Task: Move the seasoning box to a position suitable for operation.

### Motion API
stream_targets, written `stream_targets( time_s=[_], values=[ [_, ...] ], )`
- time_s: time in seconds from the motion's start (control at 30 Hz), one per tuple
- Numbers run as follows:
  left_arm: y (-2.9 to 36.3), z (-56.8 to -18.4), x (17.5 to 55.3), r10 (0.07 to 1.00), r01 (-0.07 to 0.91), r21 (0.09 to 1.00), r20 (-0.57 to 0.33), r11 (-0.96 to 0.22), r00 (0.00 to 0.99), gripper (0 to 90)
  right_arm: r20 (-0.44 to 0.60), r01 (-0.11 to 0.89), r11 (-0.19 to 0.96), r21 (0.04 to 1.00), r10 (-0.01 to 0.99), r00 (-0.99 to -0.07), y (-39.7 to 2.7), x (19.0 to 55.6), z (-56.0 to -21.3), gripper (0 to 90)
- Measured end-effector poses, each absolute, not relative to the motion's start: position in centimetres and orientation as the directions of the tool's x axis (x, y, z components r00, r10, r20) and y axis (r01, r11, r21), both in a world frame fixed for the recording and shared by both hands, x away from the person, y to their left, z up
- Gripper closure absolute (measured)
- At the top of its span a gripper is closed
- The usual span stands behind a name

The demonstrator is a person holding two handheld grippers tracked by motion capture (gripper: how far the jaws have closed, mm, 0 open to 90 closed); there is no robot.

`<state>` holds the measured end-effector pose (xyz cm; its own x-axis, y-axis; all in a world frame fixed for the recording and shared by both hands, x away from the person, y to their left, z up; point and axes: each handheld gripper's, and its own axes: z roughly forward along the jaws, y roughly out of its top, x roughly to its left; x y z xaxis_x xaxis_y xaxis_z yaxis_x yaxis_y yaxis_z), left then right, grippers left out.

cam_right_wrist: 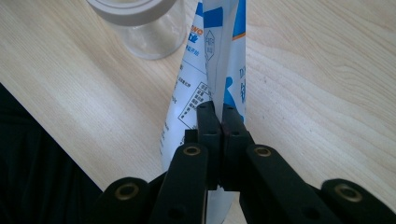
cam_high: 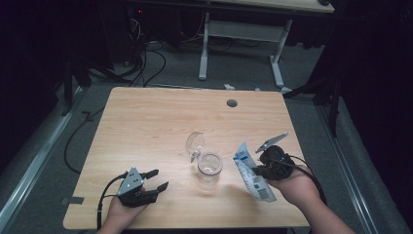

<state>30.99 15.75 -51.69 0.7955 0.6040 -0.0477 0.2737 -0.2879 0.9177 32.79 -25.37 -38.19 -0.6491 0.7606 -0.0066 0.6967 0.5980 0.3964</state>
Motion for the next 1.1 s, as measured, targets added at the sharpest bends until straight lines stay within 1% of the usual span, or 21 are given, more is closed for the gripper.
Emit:
stream_targets(
  time_s=[0.13, 0.2, 0.27, 0.33, 0.47, 0.53, 0.57, 0.6, 0.63, 0.67, 0.73, 0.83, 1.0, 1.1],
  values=[
    [14.0, -51.1, 30.3, 0.57, 0.228, 0.924, -0.014, -0.306, 0.821, 40.6, -0.006, 0.703, 0.604, 0.376, 0.76, -0.65, -25.3, 32.9, -38.3, 89.7],
    [13.5, -50.8, 30.2, 0.56, 0.223, 0.925, -0.014, -0.307, 0.829, 40.6, -0.012, 0.699, 0.609, 0.375, 0.757, -0.653, -25.2, 33.0, -38.3, 89.7],
    [12.0, -50.1, 29.9, 0.537, 0.21, 0.927, -0.011, -0.311, 0.844, 40.3, -0.012, 0.693, 0.613, 0.38, 0.752, -0.659, -25.0, 33.0, -38.1, 89.7],
    [11.5, -50.0, 29.8, 0.53, 0.21, 0.927, -0.015, -0.31, 0.848, 39.9, -0.011, 0.693, 0.611, 0.384, 0.753, -0.658, -24.9, 33.0, -38.0, 89.7],
    [8.4, -49.4, 29.4, 0.476, 0.204, 0.928, -0.034, -0.311, 0.879, 39.9, -0.007, 0.684, 0.614, 0.393, 0.746, -0.666, -24.7, 32.9, -37.6, 89.7],
    [7.7, -49.4, 29.4, 0.466, 0.197, 0.93, -0.031, -0.311, 0.884, 39.8, -0.007, 0.684, 0.616, 0.391, 0.745, -0.667, -24.6, 32.8, -37.5, 89.7],
    [6.2, -49.5, 29.3, 0.443, 0.197, 0.931, -0.044, -0.306, 0.895, 39.3, -0.008, 0.682, 0.618, 0.391, 0.743, -0.669, -24.5, 32.7, -37.5, 89.7],
    [6.2, -49.5, 29.3, 0.443, 0.197, 0.931, -0.044, -0.306, 0.895, 39.1, -0.008, 0.681, 0.62, 0.391, 0.742, -0.671, -24.5, 32.7, -37.4, 89.7],
    [4.8, -49.7, 29.2, 0.425, 0.198, 0.933, -0.055, -0.3, 0.904, 39.0, -0.006, 0.681, 0.619, 0.392, 0.741, -0.671, -24.5, 32.7, -37.4, 89.7],
    [4.8, -49.7, 29.2, 0.425, 0.198, 0.933, -0.055, -0.3, 0.904, 38.8, -0.006, 0.681, 0.619, 0.392, 0.741, -0.671, -24.5, 32.7, -37.4, 89.7],
    [3.1, -50.1, 29.0, 0.396, 0.197, 0.933, -0.065, -0.302, 0.916, 37.9, -0.002, 0.68, 0.616, 0.396, 0.742, -0.671, -24.4, 32.5, -37.4, 89.7],
    [2.1, -50.5, 28.8, 0.378, 0.188, 0.935, -0.063, -0.302, 0.924, 37.1, 0.005, 0.68, 0.613, 0.402, 0.741, -0.671, -24.2, 32.3, -37.3, 89.7],
    [1.4, -51.0, 29.0, 0.374, 0.198, 0.932, -0.074, -0.303, 0.924, 36.3, 0.013, 0.683, 0.608, 0.405, 0.743, -0.669, -23.6, 32.3, -37.0, 89.7],
    [0.9, -51.1, 28.9, 0.375, 0.202, 0.933, -0.08, -0.299, 0.924, 33.5, 0.01, 0.679, 0.615, 0.401, 0.738, -0.675, -23.1, 32.3, -36.8, 89.7]
  ],
)
